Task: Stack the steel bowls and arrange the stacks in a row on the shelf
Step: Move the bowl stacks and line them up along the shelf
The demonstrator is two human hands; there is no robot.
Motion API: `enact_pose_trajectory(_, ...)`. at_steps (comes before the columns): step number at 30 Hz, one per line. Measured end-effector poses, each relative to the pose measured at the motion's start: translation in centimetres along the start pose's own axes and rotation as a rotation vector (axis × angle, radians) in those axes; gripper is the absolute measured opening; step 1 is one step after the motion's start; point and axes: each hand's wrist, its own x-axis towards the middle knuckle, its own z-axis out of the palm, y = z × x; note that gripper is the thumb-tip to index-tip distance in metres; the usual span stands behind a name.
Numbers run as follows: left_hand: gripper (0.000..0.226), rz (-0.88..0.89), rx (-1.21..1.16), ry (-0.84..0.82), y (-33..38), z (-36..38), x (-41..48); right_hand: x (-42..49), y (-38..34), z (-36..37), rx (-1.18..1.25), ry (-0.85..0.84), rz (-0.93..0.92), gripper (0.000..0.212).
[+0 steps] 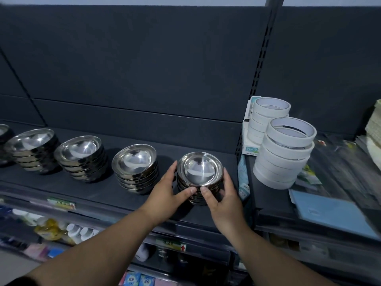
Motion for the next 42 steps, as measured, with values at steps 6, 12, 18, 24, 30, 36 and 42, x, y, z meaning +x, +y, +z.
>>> enact_pose_trajectory(6, 0.096, -0.085, 0.003, 0.048, -2.0, 0.2, -2.4, -2.8, 0.2, -0.1, -0.051, 0.037, 0.086, 0.067)
enact_pose_trajectory(12, 0.039, -0.03, 0.149, 0.146, -4.7, -2.9, -5.1, -5.3, 0.6, 2.4, -0.273, 0.089, 0.05, 0.021)
enact_pose_trajectory(18, 0.011, -0.097, 0.029, 0.342, -8.6, -11.1, -5.8, -5.2, -2.7, 9.3, -0.198, 0.089, 0.022, 0.024)
enact_pose_trajectory(24, 0.042, -0.208, -0.027, 0.545, -13.7, -20.8, -4.3, -4.1, -5.5, 16.8, -0.089, 0.163, 0.113, 0.102)
enact_pose_trajectory(30, 0.109, -0.239, -0.088, 0.321, -16.9, -25.0, -1.2, -2.7, -6.2, 20.6, -0.14, 0.3, 0.125, 0.127)
enact_pose_trajectory(36, 0.112, -0.152, -0.187, 0.226, -18.2, -24.9, 1.5, -1.1, -5.7, 22.7, -0.132, 0.371, 0.106, 0.135)
enact_pose_trajectory(42, 0.106, -0.136, -0.19, 0.242, -19.1, -24.7, 2.1, 0.2, -5.0, 23.7, -0.101, 0.467, 0.097, 0.127)
